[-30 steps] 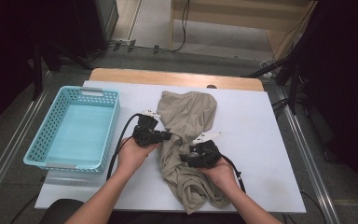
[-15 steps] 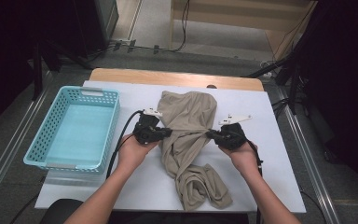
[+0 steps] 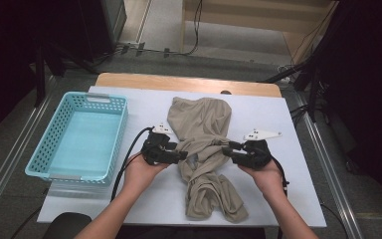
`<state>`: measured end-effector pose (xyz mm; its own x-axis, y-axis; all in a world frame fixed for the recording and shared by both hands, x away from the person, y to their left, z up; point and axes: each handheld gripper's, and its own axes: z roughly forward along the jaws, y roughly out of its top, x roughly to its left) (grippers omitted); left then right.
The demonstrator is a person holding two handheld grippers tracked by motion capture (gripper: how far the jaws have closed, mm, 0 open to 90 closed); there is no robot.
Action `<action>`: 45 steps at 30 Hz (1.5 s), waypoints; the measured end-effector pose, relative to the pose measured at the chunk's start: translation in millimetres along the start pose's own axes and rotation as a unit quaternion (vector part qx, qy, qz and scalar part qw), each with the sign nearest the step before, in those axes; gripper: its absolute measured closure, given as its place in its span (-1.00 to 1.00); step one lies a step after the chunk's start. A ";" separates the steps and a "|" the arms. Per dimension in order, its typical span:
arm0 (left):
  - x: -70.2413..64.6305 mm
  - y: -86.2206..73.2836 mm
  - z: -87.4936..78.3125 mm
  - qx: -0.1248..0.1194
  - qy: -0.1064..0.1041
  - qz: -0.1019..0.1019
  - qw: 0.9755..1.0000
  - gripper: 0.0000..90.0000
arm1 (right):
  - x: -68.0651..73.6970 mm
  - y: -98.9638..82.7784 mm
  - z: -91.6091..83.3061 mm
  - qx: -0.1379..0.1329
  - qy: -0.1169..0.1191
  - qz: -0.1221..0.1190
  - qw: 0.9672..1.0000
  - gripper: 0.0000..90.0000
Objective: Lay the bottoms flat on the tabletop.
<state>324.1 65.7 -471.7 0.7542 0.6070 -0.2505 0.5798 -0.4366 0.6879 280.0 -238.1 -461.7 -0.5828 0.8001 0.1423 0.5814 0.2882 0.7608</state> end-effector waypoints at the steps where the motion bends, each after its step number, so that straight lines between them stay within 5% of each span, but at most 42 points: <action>1: -0.5 -2.4 -0.6 0.002 -0.002 -0.002 1.000 -0.14 | 6.5 -0.9 -0.6 0.001 0.003 -0.008 1.000 0.22; 6: -2.0 -17.9 13.2 0.026 -0.013 -0.026 0.999 -0.13 | 30.0 -9.4 13.1 0.005 0.050 -0.019 0.999 0.03; 9: -3.3 -22.2 27.3 0.046 -0.013 -0.037 0.998 -0.07 | 38.9 -15.0 34.5 0.030 0.052 -0.036 0.998 -0.07; 14: -4.8 -24.7 35.5 0.035 -0.020 -0.040 0.998 0.47 | 39.4 -22.4 64.6 0.078 0.060 -0.025 0.995 -0.07; 17: -3.6 -25.5 38.0 0.040 -0.034 -0.041 0.998 0.75 | 39.6 -27.2 71.2 0.061 0.055 -0.024 0.996 0.16; 20: -1.5 -17.2 36.2 0.064 -0.038 -0.039 0.996 0.82 | 34.5 -26.9 71.6 0.058 0.064 -0.021 0.996 0.69; 23: 2.7 -3.0 22.6 0.048 -0.038 -0.035 0.998 0.87 | 27.4 -17.3 66.0 0.092 0.061 -0.019 0.994 0.82; 26: 9.4 5.9 7.0 0.032 -0.014 -0.031 0.999 0.87 | 12.1 -7.7 47.0 0.068 0.046 -0.005 0.997 0.83; 31: 26.8 11.0 -13.9 0.006 0.007 -0.056 0.998 0.87 | -25.1 -1.4 8.1 0.024 0.008 0.029 0.999 0.83; 35: 35.3 13.4 -22.2 -0.005 0.034 -0.064 0.997 0.86 | -51.5 -4.5 -15.4 0.010 -0.024 0.050 0.998 0.83; 38: 39.2 12.2 -20.4 -0.003 0.034 -0.074 0.997 0.79 | -68.5 -8.9 -25.0 0.007 -0.073 0.067 0.995 0.80; 40: 36.0 12.1 -19.7 -0.001 0.021 -0.072 0.997 0.57 | -73.9 -11.9 -26.4 0.009 -0.093 0.075 0.993 0.68; 45: 17.5 10.2 -27.6 -0.017 0.002 -0.044 0.999 0.16 | -58.0 -9.0 -31.0 -0.016 -0.067 0.059 0.996 0.39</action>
<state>334.7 90.2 -450.3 0.6986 0.6457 -0.3082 0.6334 -0.3577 0.6863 291.0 -303.5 -457.2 -0.4286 0.8912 0.1483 0.6226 0.1724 0.7633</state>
